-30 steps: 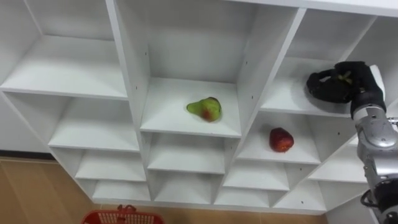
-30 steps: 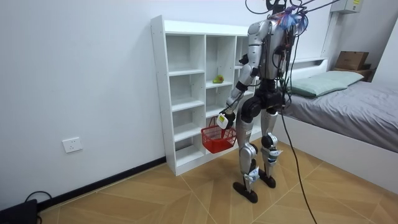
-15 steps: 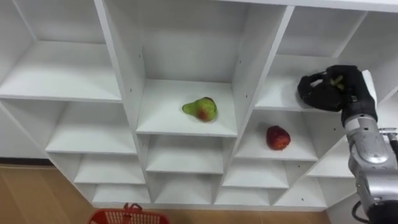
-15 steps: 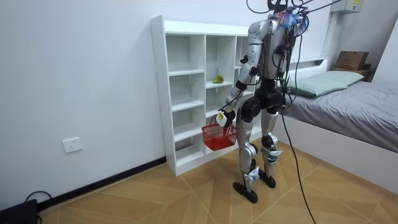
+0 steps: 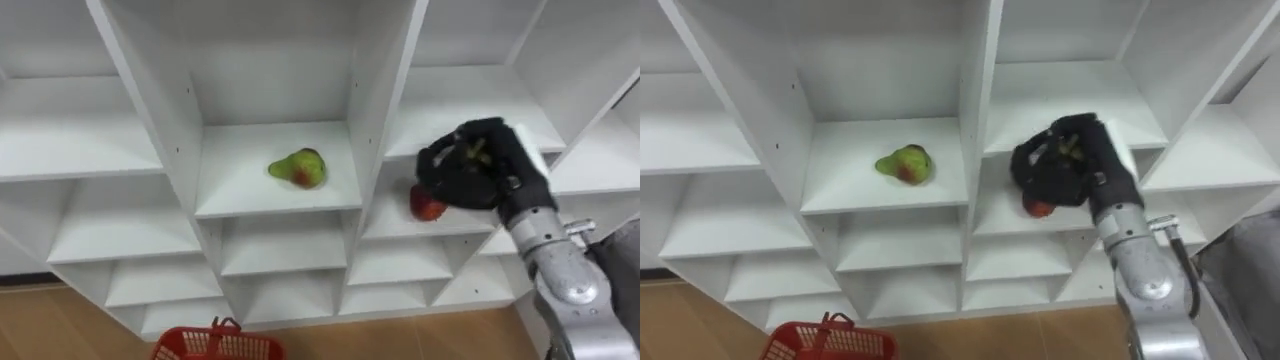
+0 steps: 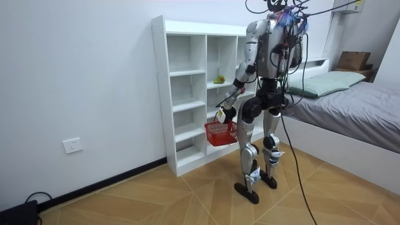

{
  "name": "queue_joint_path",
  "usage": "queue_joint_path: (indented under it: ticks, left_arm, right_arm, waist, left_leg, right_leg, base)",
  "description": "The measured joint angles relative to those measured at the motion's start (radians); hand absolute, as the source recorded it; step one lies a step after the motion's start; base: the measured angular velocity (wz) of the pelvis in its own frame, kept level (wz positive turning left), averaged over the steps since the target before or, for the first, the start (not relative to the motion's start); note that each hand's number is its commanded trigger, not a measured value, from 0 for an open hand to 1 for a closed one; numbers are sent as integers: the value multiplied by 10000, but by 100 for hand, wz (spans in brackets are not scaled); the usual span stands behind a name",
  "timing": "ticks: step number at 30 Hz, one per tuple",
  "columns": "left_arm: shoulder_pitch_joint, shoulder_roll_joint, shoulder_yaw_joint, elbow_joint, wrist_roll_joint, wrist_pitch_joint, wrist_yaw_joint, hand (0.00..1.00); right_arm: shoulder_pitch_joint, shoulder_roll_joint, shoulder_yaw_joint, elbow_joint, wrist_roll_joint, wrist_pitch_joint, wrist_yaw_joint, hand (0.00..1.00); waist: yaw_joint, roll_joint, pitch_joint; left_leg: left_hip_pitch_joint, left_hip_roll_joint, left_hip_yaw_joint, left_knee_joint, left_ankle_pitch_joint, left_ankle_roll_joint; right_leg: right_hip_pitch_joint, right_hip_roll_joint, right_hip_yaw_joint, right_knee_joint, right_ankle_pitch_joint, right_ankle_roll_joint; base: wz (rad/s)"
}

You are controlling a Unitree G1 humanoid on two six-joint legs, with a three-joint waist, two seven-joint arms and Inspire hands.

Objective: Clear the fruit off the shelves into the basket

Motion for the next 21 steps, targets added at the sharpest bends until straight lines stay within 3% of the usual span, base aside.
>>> queue_joint_path:
  ticks: [8,12,15,21]
  left_arm:
    - [-2,-7,-6,-75,9,-55,-251,100]
    - [-53,8,-6,-278,5,-121,-268,100]
    - [-92,47,-6,-194,12,-149,-263,100]
    - [-134,43,-36,-255,-6,-149,-206,100]
  right_arm:
    - [365,-9,83,-1450,-404,65,934,100]
    - [512,-15,201,-1503,-370,65,1195,100]
    - [511,-16,334,-1510,-314,65,1458,100]
    - [510,12,411,-1727,-282,65,1932,100]
  waist:
    - [49,23,5]
    - [129,-104,-21]
    - [137,-220,41]
    - [165,-347,38]
  left_leg:
    - [-107,4,108,-43,3,4]
    - [-217,3,123,-41,4,5]
    - [-309,4,121,-1,5,7]
    - [-715,8,96,80,6,9]
  right_leg:
    - [-180,34,187,-8,28,1]
    - [-323,29,206,6,27,4]
    - [-391,25,186,8,28,4]
    - [-760,19,159,21,72,1]
  base:
    - [-5]
    - [-1]
    - [0]
    - [0]
